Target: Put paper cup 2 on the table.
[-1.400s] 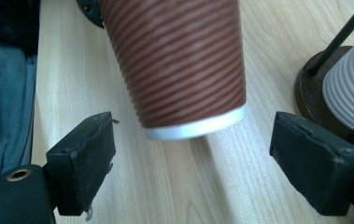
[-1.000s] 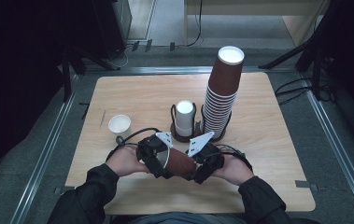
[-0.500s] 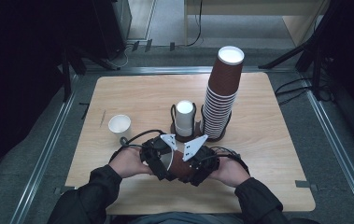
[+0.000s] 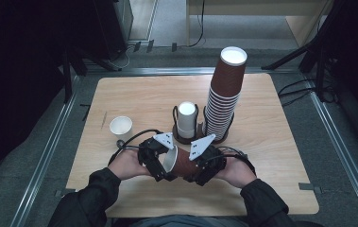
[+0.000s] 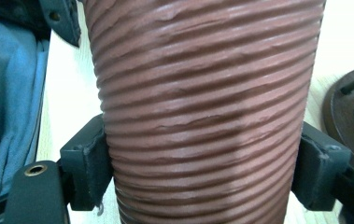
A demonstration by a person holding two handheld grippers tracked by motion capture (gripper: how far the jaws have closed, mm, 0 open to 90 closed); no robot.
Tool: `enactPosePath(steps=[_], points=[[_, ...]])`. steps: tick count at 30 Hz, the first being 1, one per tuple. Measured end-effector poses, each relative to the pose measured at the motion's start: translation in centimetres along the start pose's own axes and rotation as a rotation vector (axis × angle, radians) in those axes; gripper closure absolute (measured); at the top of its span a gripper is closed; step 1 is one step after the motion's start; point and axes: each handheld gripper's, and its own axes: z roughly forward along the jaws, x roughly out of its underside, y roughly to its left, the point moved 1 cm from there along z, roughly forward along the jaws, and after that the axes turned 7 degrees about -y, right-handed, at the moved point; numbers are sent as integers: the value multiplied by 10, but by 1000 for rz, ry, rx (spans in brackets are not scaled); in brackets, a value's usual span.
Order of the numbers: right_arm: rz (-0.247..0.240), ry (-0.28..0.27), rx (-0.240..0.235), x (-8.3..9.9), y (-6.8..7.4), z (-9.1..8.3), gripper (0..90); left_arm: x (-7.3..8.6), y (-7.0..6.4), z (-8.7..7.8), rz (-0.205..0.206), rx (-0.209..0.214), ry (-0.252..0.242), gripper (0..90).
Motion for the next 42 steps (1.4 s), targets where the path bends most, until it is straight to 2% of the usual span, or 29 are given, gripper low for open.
enactPosePath(steps=[7, 11, 13, 23, 24, 31, 37, 42], points=[[38, -47, 22, 2, -8, -12, 204, 6, 2, -12, -9, -6, -62, 0], [58, -60, 18, 3, -10, -16, 204, 8, 3, -17, -11, -10, -93, 0], [55, -75, 25, 3, -11, -18, 204, 8, 3, -18, -14, -15, -118, 0], [68, -123, 15, 1, -10, -21, 203, 4, 1, -18, -28, 18, -251, 0], [79, -126, 5, 1, -10, -21, 204, 3, 1, -17, -26, 19, -256, 0], [65, -140, -2, -1, -7, -19, 203, -3, -2, -11, -18, 23, -276, 0], [55, -146, -1, -3, -5, -15, 204, -7, -2, -9, -50, 34, -309, 0], [48, -149, -3, -6, -3, -12, 204, -9, -3, -8, -73, 22, -316, 13]])
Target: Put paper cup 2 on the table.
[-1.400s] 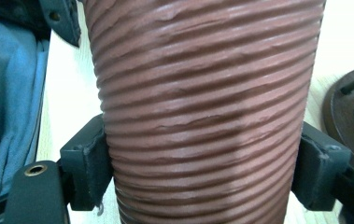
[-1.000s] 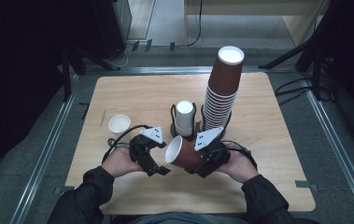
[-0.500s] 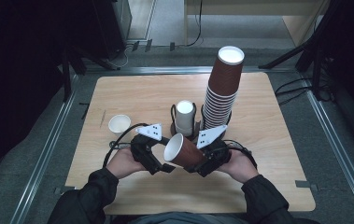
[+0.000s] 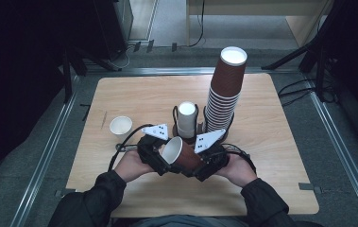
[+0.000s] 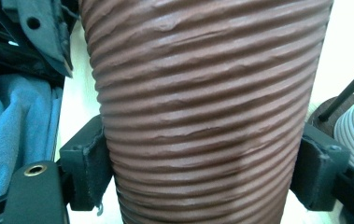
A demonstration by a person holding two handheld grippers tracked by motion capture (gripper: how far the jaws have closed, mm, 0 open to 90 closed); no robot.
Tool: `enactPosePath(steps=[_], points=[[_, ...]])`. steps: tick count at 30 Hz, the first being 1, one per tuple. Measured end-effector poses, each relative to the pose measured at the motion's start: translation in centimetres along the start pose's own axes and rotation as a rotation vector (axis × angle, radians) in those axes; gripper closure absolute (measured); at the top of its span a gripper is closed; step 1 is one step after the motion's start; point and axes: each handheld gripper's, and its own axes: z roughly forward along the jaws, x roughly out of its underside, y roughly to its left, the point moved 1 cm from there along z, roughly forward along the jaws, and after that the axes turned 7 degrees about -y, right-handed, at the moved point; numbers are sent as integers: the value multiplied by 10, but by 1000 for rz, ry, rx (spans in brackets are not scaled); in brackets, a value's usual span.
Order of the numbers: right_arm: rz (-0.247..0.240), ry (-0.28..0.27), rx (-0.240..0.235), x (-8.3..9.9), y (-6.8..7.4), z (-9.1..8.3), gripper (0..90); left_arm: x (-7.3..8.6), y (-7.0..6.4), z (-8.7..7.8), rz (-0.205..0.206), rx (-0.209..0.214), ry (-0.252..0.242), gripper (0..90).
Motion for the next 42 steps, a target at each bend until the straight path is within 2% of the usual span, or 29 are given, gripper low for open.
enactPosePath(steps=[2, 5, 9, 14, 18, 21, 23, 27, 31, 32, 34, 37, 42], points=[[-8, 0, 0, 0, 1, 1, 205, -1, 0, -2, 4, -7, -6, 56], [-3, -9, 0, -1, 1, -1, 206, -1, 0, -3, -7, -5, -18, 65], [-4, -15, 1, -1, 1, -2, 207, -2, -2, -4, -2, -16, -24, 80], [-5, -14, 2, -1, 0, -1, 208, -3, -2, -3, -4, -24, -15, 93], [-19, -11, 9, 0, 0, -1, 206, -4, -4, -4, 13, -35, -7, 107], [-6, -18, 2, 0, 0, -1, 193, -5, -4, -5, 12, -35, -5, 112], [7, -19, 1, 0, 0, 0, 137, -6, -4, -6, 11, -38, 0, 114], [29, -17, 3, -1, 0, -1, 138, -5, -2, -9, 11, -40, 16, 114], [46, -9, 13, 1, -2, -4, 138, -4, 0, -16, 13, -64, 34, 114], [50, -9, 16, 2, -2, -5, 138, -4, 1, -17, 4, -61, 37, 113], [61, -4, 26, 3, -3, -8, 138, -3, 2, -20, 7, -71, 45, 113], [92, -13, 90, 4, -4, -10, 140, -2, 4, -24, -3, -91, 60, 113], [100, -2, 141, 7, -3, -12, 142, -1, 6, -28, 2, -112, 87, 113]])
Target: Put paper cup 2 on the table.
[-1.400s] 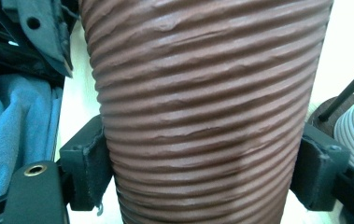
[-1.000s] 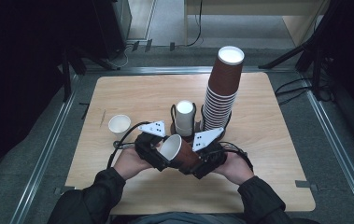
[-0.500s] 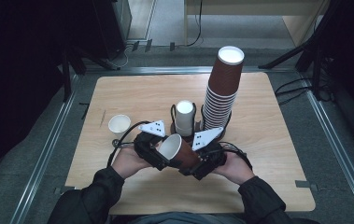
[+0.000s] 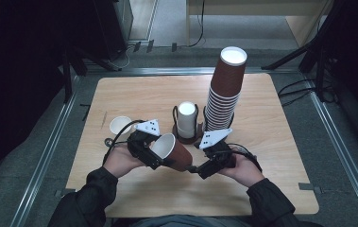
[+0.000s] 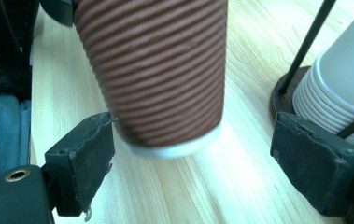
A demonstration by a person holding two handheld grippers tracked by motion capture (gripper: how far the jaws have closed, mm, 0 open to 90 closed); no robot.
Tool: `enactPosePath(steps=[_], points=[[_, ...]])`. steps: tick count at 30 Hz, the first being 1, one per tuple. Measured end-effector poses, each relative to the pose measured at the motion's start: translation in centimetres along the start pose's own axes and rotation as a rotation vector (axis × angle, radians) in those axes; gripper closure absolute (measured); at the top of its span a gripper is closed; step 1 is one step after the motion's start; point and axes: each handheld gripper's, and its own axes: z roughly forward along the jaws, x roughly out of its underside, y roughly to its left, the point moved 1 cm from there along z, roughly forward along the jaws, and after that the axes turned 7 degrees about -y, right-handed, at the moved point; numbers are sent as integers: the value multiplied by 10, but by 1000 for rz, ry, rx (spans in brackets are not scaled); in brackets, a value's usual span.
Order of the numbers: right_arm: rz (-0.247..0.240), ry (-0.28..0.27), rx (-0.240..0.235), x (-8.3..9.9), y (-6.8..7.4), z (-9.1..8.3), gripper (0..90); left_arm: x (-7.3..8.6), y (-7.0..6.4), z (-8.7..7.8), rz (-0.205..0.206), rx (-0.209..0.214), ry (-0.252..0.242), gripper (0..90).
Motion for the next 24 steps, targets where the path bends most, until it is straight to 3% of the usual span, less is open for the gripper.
enactPosePath(steps=[5, 9, 15, 24], points=[[3, 1, 3, 0, 0, -5, 142, 2, 2, -2, 1, -17, 39, 113], [38, 28, 58, 3, -1, -7, 148, 4, 3, -5, 0, -32, 64, 112], [74, 31, 86, 6, -3, -13, 150, 8, 7, -11, 0, -44, 90, 112], [77, 33, 129, 9, -7, -19, 155, 13, 11, -18, -3, -81, 133, 111]])
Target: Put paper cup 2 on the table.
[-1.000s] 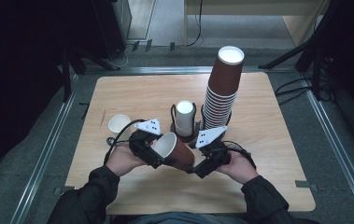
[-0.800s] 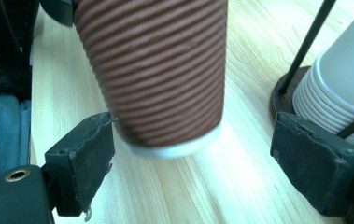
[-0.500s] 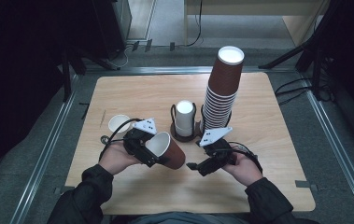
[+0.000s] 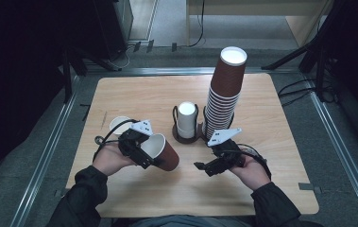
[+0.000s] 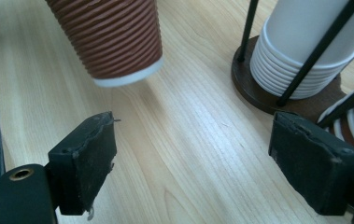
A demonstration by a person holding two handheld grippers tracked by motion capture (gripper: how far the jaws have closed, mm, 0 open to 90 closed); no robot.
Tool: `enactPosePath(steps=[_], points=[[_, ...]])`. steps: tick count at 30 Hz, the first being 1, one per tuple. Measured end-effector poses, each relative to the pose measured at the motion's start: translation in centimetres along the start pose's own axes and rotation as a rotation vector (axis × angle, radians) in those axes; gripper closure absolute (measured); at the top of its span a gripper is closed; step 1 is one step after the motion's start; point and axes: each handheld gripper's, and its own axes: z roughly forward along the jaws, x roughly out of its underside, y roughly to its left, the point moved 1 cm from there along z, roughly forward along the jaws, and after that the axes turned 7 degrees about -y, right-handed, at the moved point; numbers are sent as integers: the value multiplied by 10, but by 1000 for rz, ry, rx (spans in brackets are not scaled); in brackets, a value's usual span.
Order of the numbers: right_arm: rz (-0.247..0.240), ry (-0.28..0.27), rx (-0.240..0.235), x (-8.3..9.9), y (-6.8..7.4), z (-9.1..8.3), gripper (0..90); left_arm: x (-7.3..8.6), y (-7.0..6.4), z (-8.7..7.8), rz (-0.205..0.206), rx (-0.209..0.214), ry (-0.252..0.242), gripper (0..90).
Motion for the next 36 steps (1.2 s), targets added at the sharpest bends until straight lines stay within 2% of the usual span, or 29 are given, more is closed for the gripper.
enactPosePath(steps=[3, 12, 18, 23, 26, 31, 36], points=[[1, 4, 6, 2, -1, -1, 155, 4, 2, -3, -10, -3, 14, 110], [11, 10, 6, 4, -5, -6, 155, 16, 8, -15, -20, -47, 51, 108], [32, 15, 30, 6, -13, -7, 156, 27, 12, -25, -47, -77, 73, 108], [36, 8, 26, 6, -18, -8, 157, 37, 15, -31, -69, -103, 101, 107], [32, 6, 21, 5, -19, -6, 157, 42, 17, -34, -79, -123, 115, 106], [15, 17, 9, 3, -18, -2, 157, 50, 19, -42, -74, -157, 131, 105], [7, 21, 3, 3, -19, 1, 157, 59, 24, -51, -93, -204, 154, 104]])
